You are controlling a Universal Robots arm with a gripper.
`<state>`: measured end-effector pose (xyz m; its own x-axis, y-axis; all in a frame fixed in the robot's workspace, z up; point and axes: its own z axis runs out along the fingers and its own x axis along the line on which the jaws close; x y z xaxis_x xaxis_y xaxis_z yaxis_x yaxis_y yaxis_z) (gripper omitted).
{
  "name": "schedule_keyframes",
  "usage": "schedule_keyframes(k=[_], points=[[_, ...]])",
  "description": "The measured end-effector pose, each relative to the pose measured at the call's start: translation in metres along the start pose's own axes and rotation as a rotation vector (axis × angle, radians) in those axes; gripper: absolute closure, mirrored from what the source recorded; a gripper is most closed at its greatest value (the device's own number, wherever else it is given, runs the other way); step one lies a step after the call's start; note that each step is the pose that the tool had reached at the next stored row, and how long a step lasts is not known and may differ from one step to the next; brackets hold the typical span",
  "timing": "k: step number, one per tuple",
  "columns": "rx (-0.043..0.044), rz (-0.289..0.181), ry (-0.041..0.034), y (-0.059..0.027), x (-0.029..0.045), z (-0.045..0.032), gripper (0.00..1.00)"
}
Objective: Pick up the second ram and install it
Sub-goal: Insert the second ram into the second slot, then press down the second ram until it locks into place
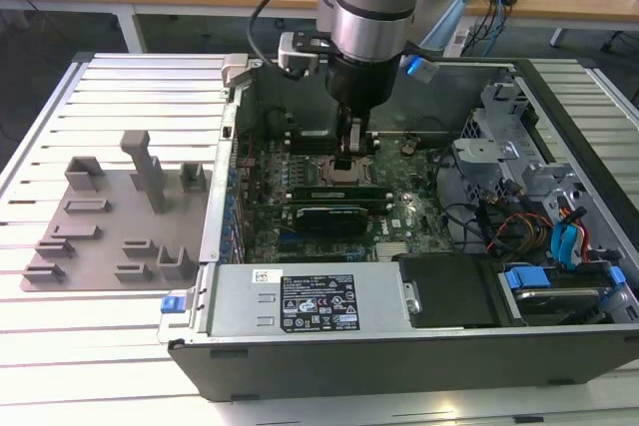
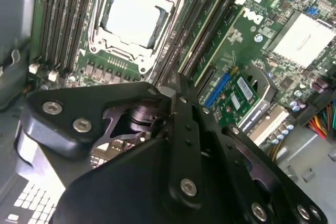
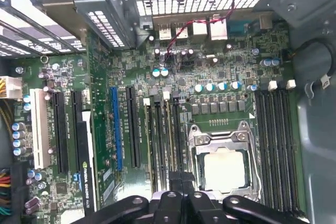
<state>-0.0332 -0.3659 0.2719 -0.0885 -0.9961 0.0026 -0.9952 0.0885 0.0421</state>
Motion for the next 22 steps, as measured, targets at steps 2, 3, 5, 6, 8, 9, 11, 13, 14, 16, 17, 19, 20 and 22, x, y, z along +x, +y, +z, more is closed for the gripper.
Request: schedule_keyframes(k=[2,3,5,6,8,9,11,13,14,16,17,19,20,22], points=[[0.0,0.0,0.0001,0.0,0.0,-0.0001,0.9],[0.0,0.0,0.0001,0.0,0.0,-0.0001,0.9],[0.0,0.0,0.0001,0.0,0.0,-0.0001,0.9],[0.0,0.0,0.0002,0.0,0.0,-0.0002,0.9],[-0.0001,0.0,0.0002,-0.0057,-0.0005,0.0,0.9],[-0.0009,0.0,0.0003,-0.0122,-0.0011,0.0005,0.9],[-0.003,0.0,0.0005,-0.0277,-0.0023,0.0054,0.9],[-0.0035,0.0,0.0005,-0.0367,-0.003,0.0115,0.9],[-0.004,0.0,0.0004,-0.0419,-0.0035,0.0157,0.9],[-0.005,0.0,0.0006,-0.05,-0.0042,0.0232,0.9],[-0.0052,0.0,0.0007,-0.0545,-0.0046,0.0283,0.9],[-0.0052,0.0,0.0006,-0.0558,-0.0047,0.0321,0.9],[-0.0052,0.0,0.0005,-0.0562,-0.0047,0.0343,0.9],[-0.0054,0.0,0.0018,-0.0569,-0.0046,0.04,0.9]])
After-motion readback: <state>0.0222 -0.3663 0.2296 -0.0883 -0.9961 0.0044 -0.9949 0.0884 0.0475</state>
